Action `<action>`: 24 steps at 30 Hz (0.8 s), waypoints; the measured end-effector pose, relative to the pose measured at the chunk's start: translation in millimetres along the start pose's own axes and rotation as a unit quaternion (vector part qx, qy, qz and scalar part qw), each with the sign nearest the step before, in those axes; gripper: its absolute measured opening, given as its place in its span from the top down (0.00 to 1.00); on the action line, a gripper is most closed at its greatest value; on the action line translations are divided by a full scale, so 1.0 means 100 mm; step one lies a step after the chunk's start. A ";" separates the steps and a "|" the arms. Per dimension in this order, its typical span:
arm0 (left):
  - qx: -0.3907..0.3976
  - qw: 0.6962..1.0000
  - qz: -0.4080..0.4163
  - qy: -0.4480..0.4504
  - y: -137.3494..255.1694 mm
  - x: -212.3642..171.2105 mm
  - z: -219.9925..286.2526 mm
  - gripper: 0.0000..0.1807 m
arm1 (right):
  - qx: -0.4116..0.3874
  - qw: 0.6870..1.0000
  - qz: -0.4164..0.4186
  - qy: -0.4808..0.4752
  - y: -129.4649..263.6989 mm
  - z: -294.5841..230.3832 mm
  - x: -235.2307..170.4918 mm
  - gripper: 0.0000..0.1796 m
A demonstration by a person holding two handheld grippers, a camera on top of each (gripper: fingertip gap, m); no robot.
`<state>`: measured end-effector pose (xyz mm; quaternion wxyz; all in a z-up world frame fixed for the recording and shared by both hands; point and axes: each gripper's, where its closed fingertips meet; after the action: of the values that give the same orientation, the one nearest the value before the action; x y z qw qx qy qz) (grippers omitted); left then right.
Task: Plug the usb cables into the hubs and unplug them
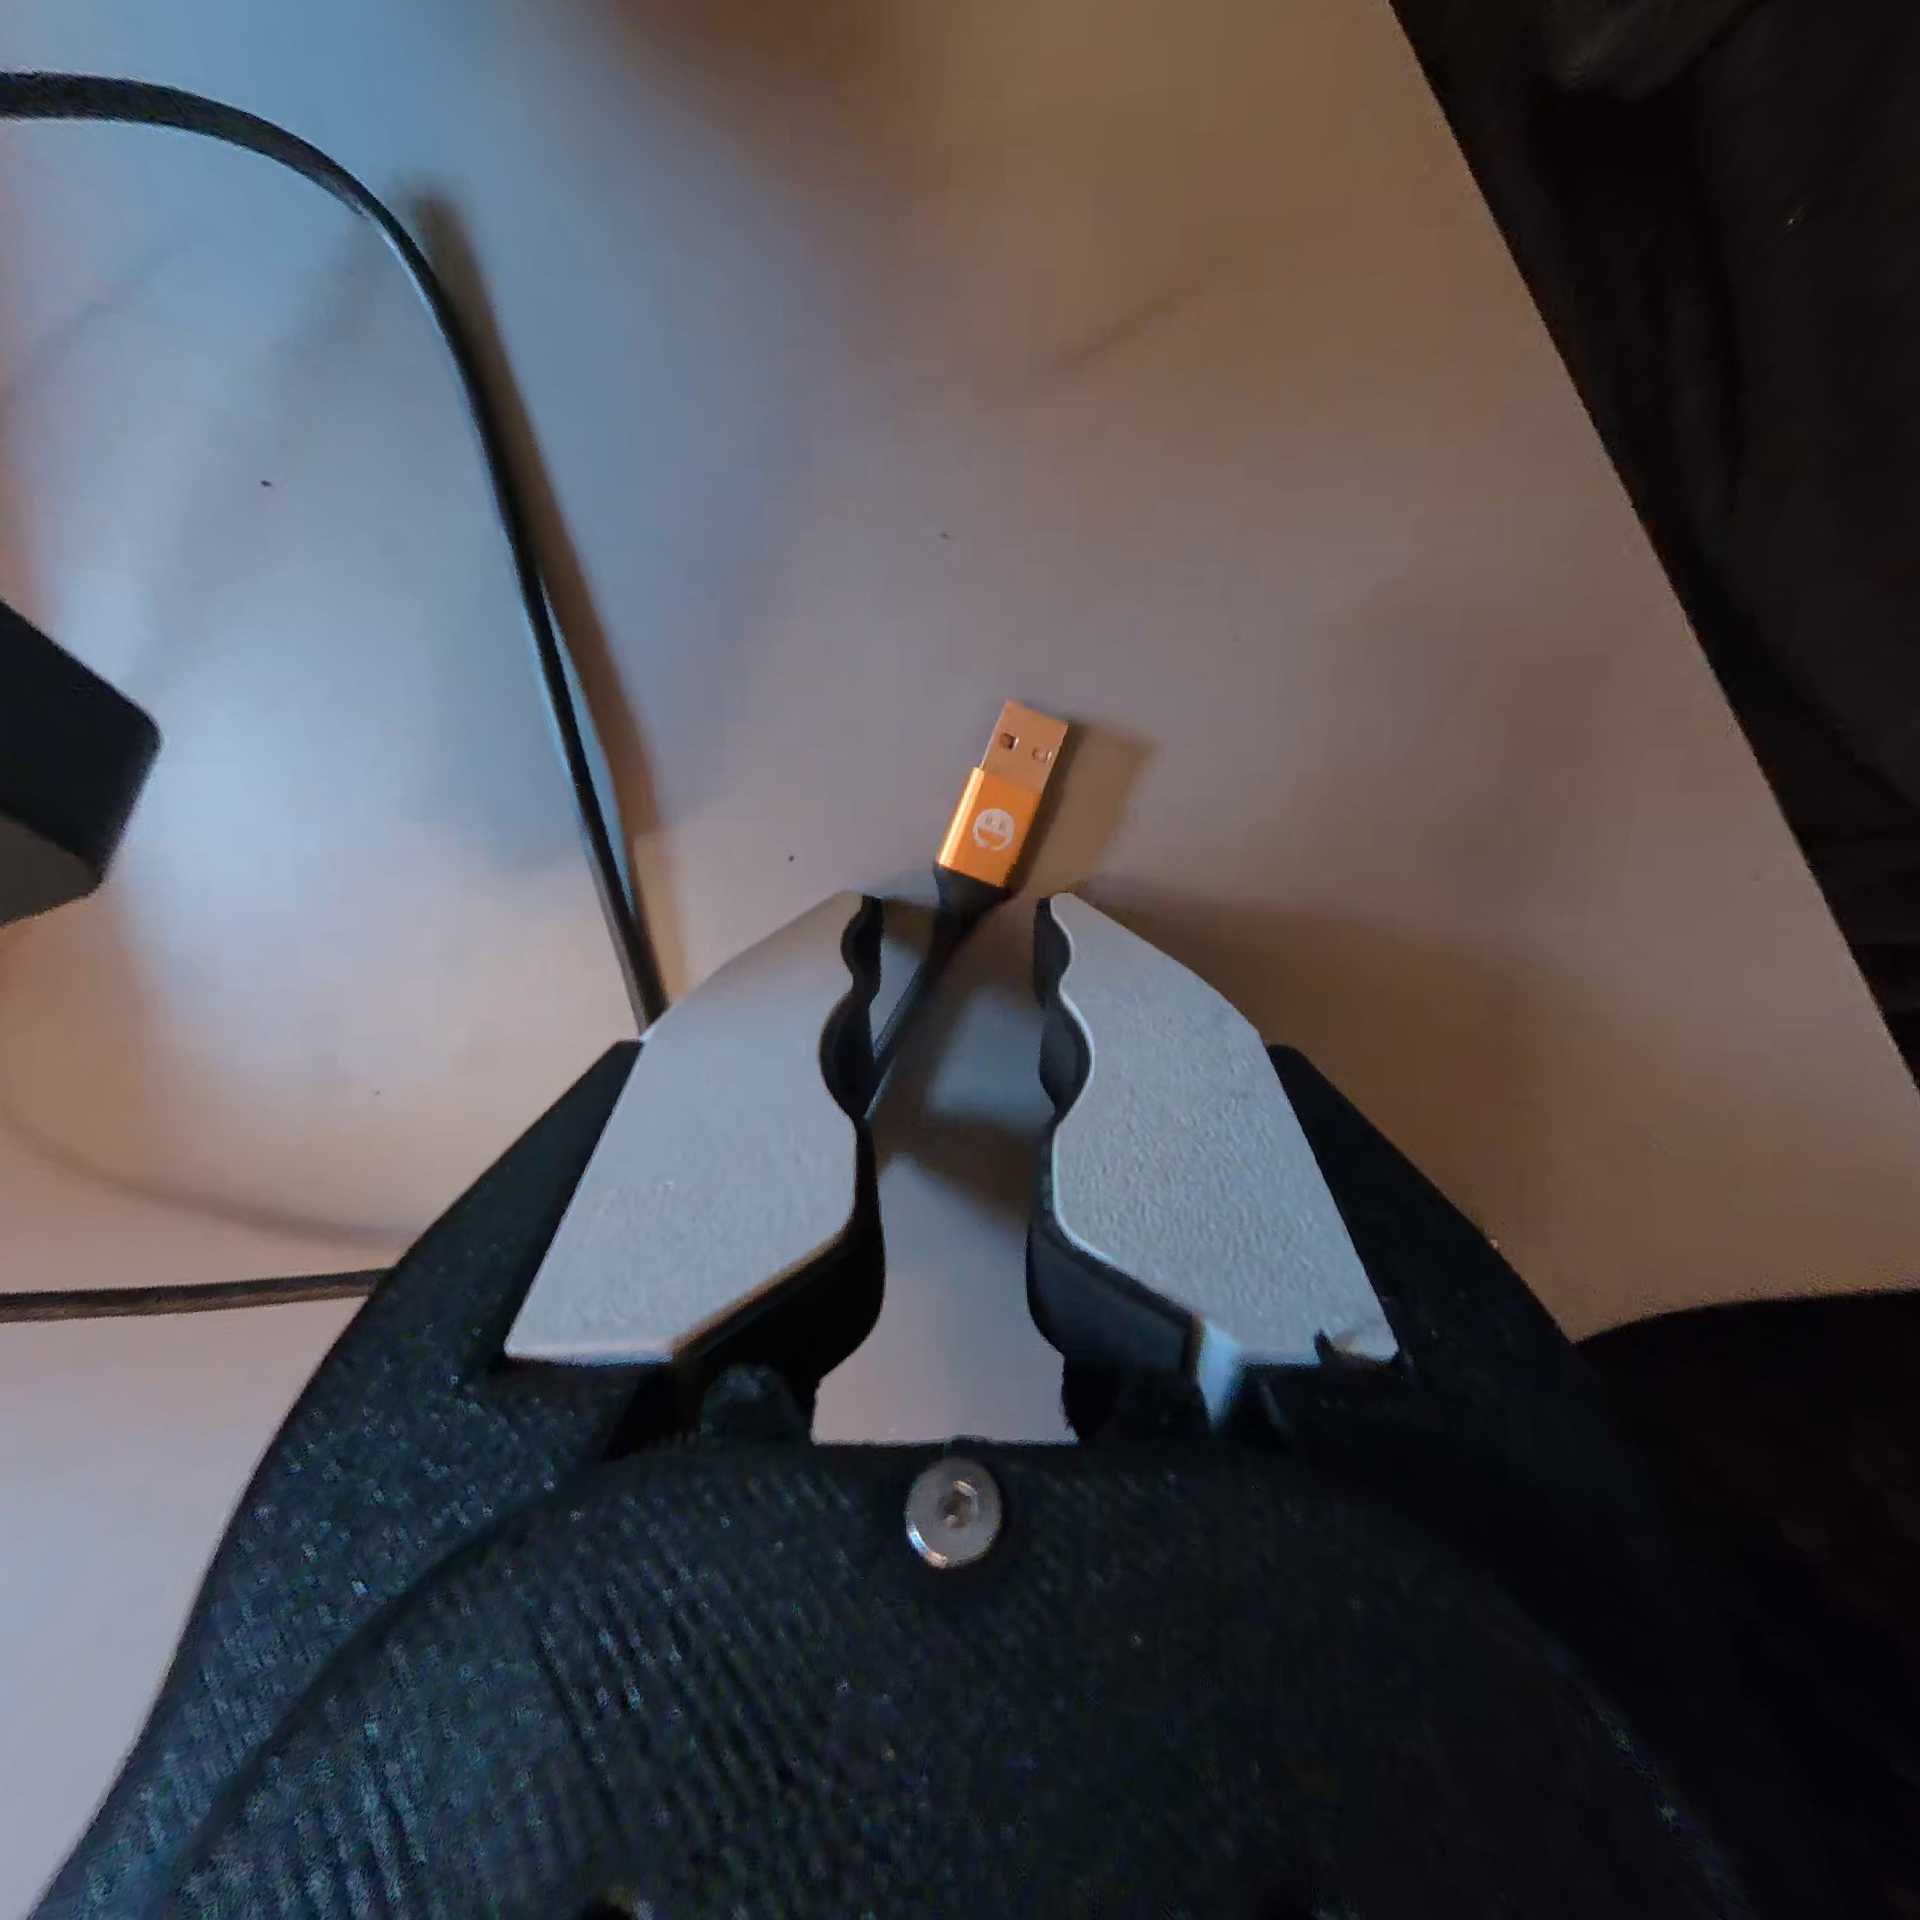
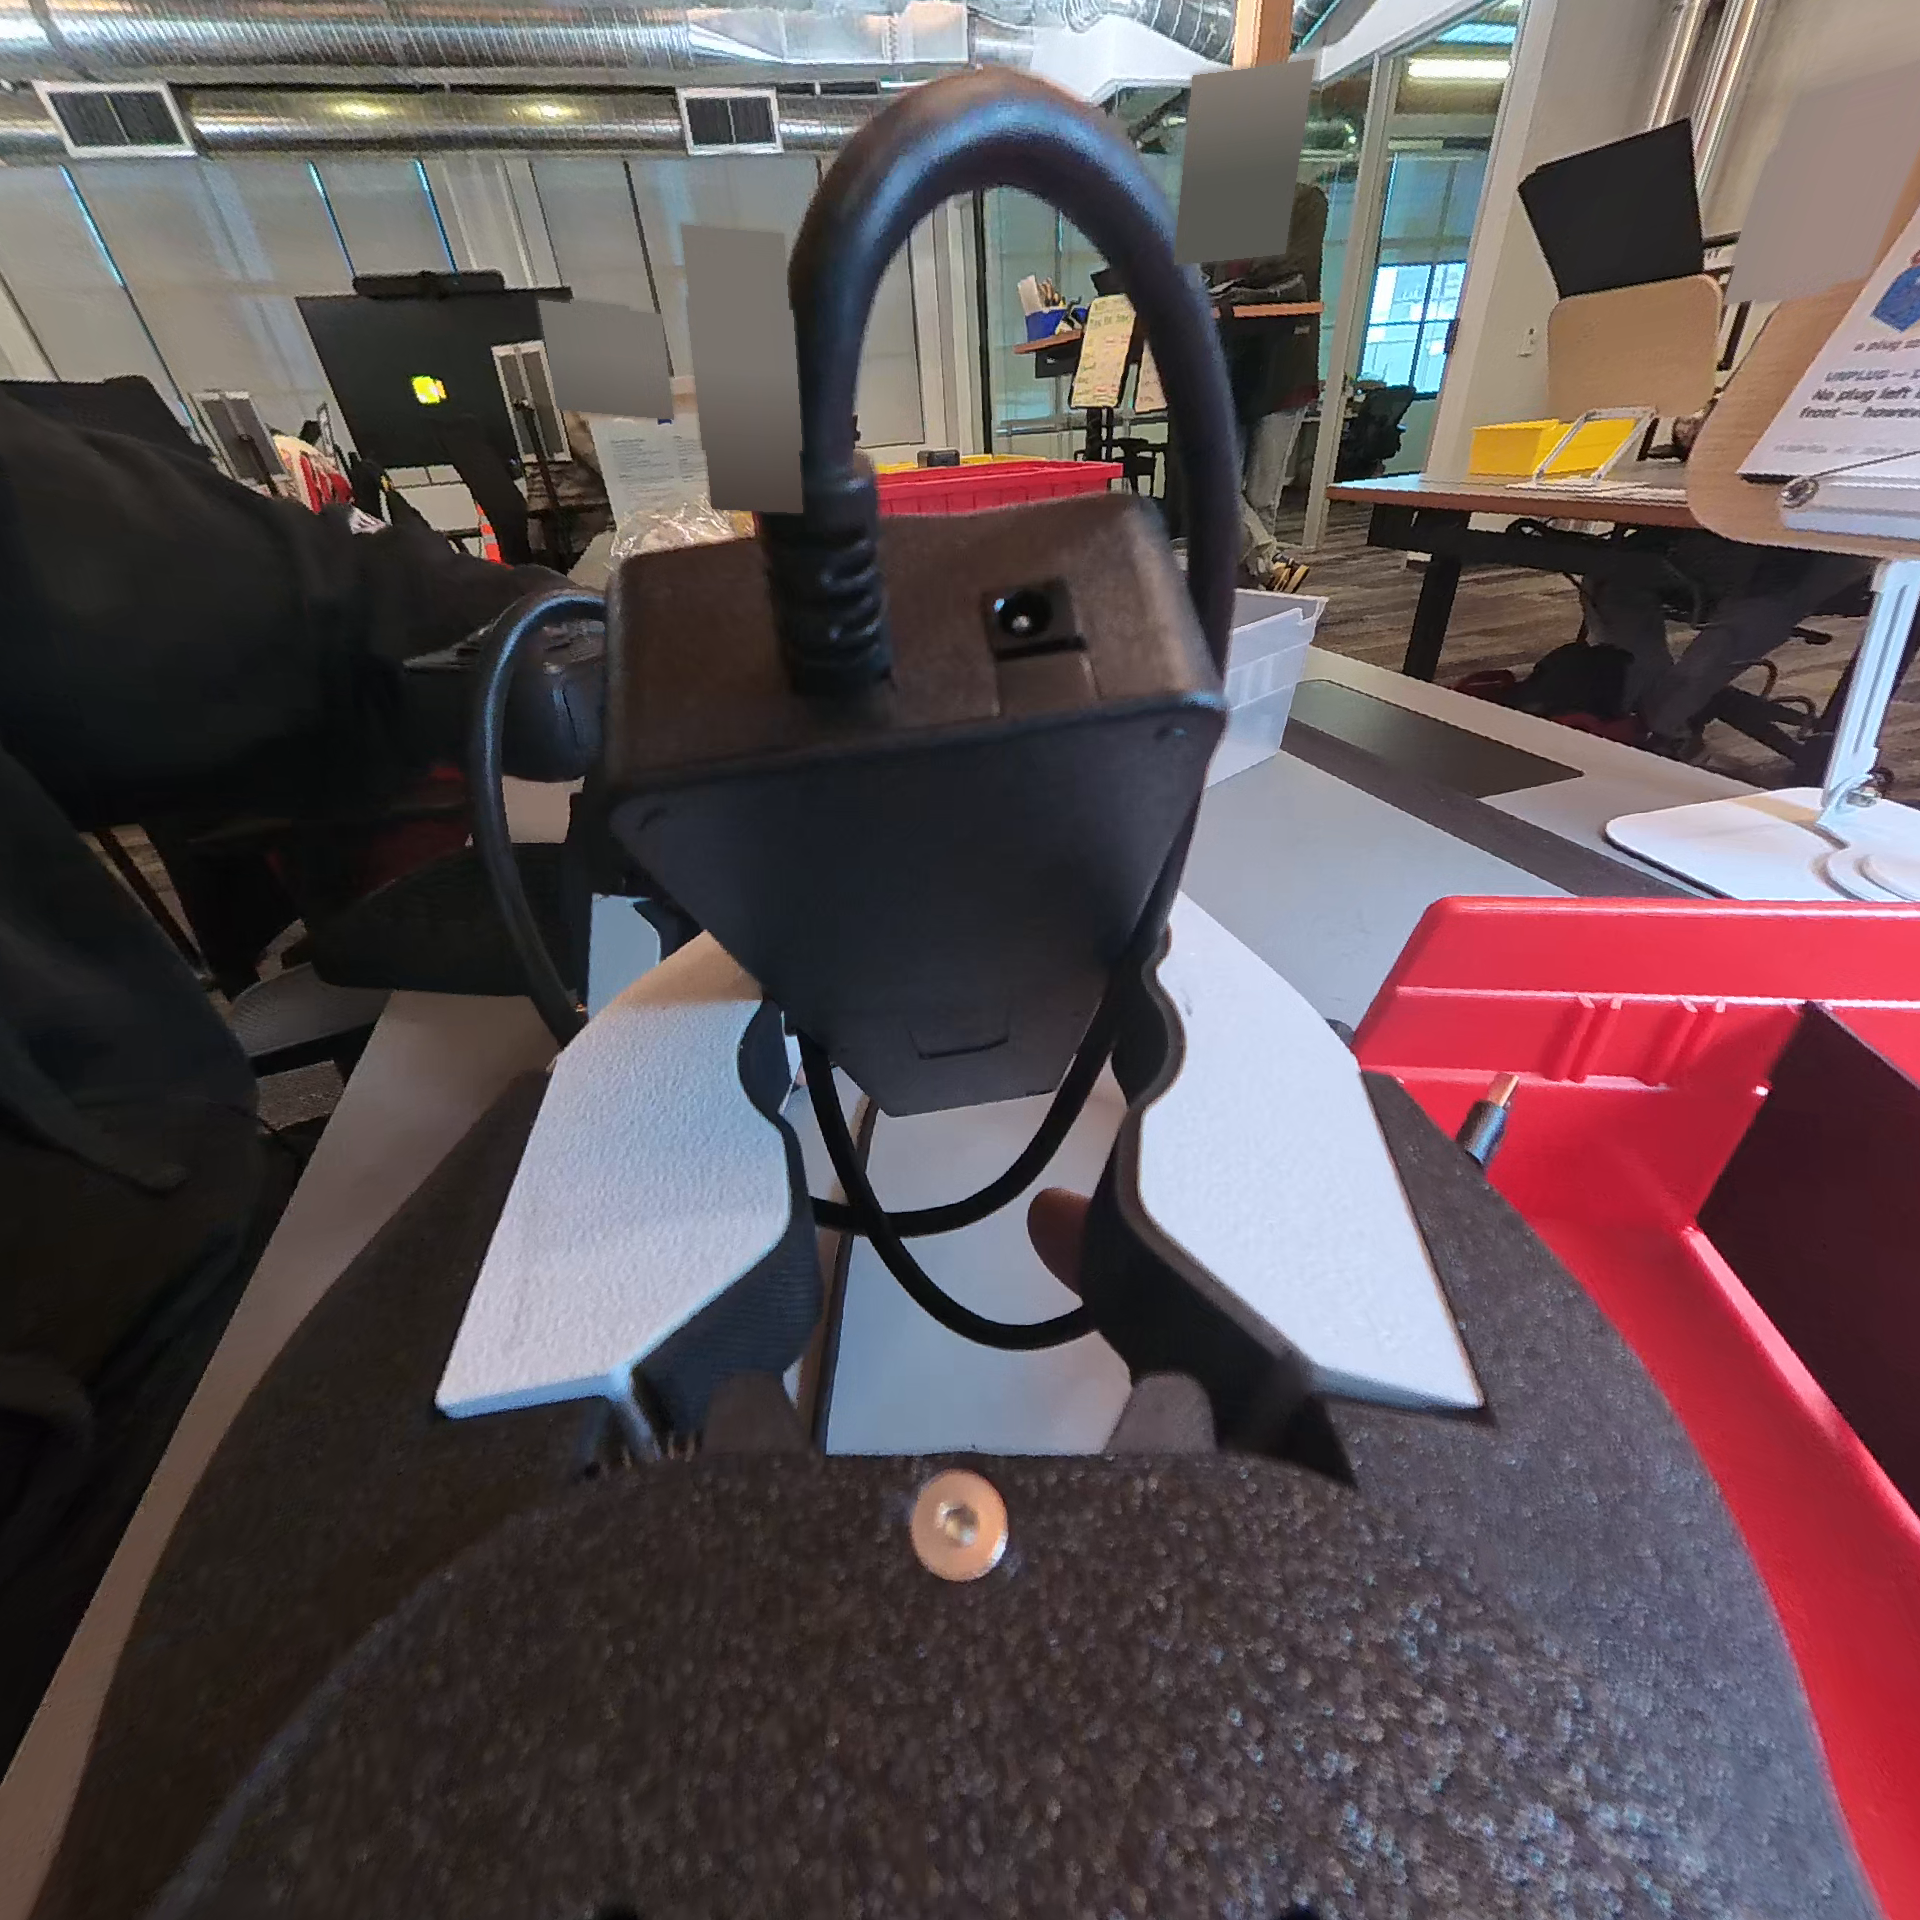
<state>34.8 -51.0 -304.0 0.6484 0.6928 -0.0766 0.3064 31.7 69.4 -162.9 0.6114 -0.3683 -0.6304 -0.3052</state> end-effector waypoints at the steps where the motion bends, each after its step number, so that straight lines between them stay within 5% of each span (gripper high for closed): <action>1: 0.004 1.000 0.001 -0.001 0.00 0.00 -0.01 0.86 | 0.002 1.000 0.001 0.001 0.00 0.00 0.00 0.65; 4: 0.007 1.000 0.013 0.009 0.00 0.01 -0.02 0.95 | 0.016 1.000 0.011 0.002 0.01 -0.04 0.03 0.65; 11: 0.104 0.991 0.053 0.061 0.03 0.00 -0.26 0.96 | 0.052 0.998 0.038 0.012 0.04 -0.15 0.09 0.66; 24: 0.104 0.907 0.362 0.190 0.99 0.36 -0.24 0.96 | 0.039 0.999 0.007 0.035 0.00 -0.13 -0.03 0.65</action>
<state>5.6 -32.1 -201.3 0.4194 0.6095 -0.1658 0.6520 38.5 58.2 -165.5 0.6495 -0.3375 -0.6172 -0.2886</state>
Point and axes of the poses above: each gripper's, where its closed fingertips meet, y back along the fingers, x out of its top, z = x × y across the jaws, and after that the axes turned 4 degrees about z, right-handed
